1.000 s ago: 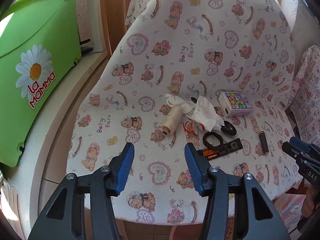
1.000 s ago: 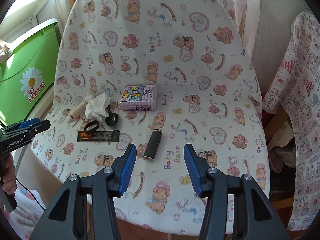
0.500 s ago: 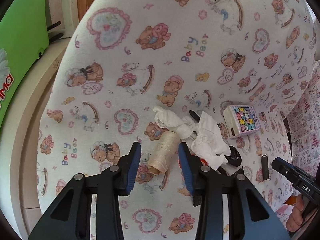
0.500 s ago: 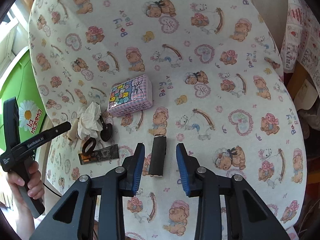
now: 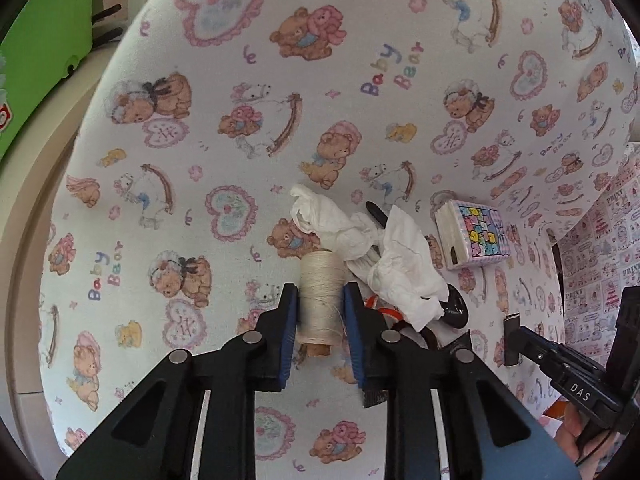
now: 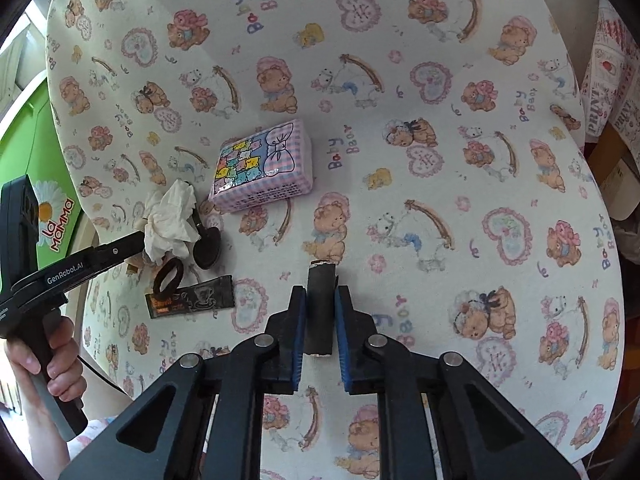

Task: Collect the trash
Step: 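Carry the spool and black cylinder in both tools down over the pink wastebasket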

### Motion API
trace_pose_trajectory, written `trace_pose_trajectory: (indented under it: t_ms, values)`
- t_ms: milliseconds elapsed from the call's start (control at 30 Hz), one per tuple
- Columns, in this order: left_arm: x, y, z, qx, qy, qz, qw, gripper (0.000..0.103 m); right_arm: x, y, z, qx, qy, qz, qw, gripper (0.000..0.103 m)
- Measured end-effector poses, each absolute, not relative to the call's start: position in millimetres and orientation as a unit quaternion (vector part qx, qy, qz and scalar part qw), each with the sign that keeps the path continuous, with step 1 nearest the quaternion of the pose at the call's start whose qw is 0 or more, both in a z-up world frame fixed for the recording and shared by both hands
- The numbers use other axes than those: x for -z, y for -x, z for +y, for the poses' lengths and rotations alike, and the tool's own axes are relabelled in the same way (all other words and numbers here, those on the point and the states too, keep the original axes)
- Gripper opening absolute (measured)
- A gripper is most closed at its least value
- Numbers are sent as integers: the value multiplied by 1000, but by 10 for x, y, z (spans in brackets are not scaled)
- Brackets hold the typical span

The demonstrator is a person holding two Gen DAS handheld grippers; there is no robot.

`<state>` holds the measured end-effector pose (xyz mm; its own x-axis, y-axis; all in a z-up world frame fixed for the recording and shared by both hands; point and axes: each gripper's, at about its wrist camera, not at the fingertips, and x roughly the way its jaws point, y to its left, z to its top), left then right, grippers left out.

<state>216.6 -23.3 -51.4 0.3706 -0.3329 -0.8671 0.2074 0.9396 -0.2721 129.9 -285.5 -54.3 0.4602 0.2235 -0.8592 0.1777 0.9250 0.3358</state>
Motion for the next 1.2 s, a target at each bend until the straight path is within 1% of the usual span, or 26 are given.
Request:
trace_pose_trajectory:
  t_ms: [167, 300, 433, 500, 600, 833, 967, 1200]
  values:
    - [359, -1950, -164, 148, 65, 511, 844, 22, 530, -1203, -3050, -33, -255, 512, 819, 12]
    - [221, -1766, -88, 139, 66, 492, 857, 22, 443, -1111, -3070, -36, -247, 502, 828, 12]
    - [51, -1472, -103, 120, 28, 455, 882, 22, 359, -958, -3013, -44, -227, 498, 836, 12]
    - [-17, -1322, -113, 134, 33, 447, 884, 22, 296, -853, -2932, -47, -211, 493, 843, 12]
    - [-36, -1087, -71, 156, 71, 449, 877, 22, 187, -632, -2843, -60, -195, 483, 851, 12]
    - [43, -506, -96, 155, 69, 456, 874, 22, -84, -100, -2646, -79, -173, 453, 871, 12]
    - [76, -298, -171, 163, 50, 463, 870, 22, -14, 199, -2502, -99, -175, 463, 863, 12]
    - [392, -158, -367, 176, 21, 511, 841, 22, 286, 408, -2341, -102, -162, 507, 841, 12]
